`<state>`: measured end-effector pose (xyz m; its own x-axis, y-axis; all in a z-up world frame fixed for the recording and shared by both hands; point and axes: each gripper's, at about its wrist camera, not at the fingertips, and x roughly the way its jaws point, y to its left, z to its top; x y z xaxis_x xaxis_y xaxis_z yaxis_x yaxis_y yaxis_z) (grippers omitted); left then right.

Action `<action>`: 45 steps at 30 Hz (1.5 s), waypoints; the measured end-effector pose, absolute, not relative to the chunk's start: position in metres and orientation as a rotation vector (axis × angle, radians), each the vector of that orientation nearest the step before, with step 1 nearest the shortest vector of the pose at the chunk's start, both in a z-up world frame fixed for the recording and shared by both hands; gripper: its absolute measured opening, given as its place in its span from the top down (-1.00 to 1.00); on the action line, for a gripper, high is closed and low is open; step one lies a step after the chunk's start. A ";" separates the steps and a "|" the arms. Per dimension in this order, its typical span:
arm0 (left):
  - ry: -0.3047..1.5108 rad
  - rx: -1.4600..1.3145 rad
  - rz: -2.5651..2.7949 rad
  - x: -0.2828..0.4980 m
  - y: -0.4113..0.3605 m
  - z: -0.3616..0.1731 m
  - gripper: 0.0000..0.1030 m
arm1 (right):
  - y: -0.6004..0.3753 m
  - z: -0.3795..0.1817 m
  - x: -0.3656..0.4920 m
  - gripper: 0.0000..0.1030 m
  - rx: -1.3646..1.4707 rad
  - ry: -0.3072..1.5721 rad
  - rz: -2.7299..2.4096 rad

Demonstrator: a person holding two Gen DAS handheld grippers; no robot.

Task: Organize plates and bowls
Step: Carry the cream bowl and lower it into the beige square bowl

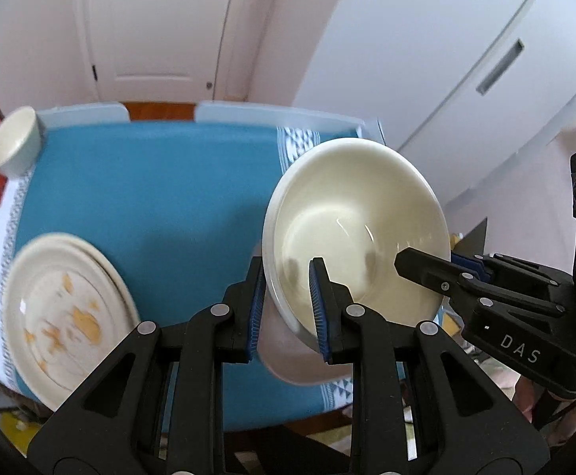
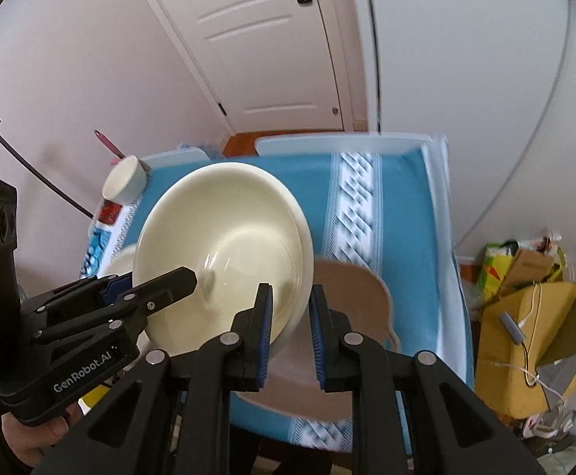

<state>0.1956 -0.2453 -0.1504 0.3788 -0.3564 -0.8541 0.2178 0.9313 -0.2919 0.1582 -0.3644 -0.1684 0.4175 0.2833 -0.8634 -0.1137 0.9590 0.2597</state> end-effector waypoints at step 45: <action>1.240 0.116 -0.316 0.194 -0.288 -0.225 0.61 | -0.392 -0.254 0.148 0.67 0.172 1.289 0.204</action>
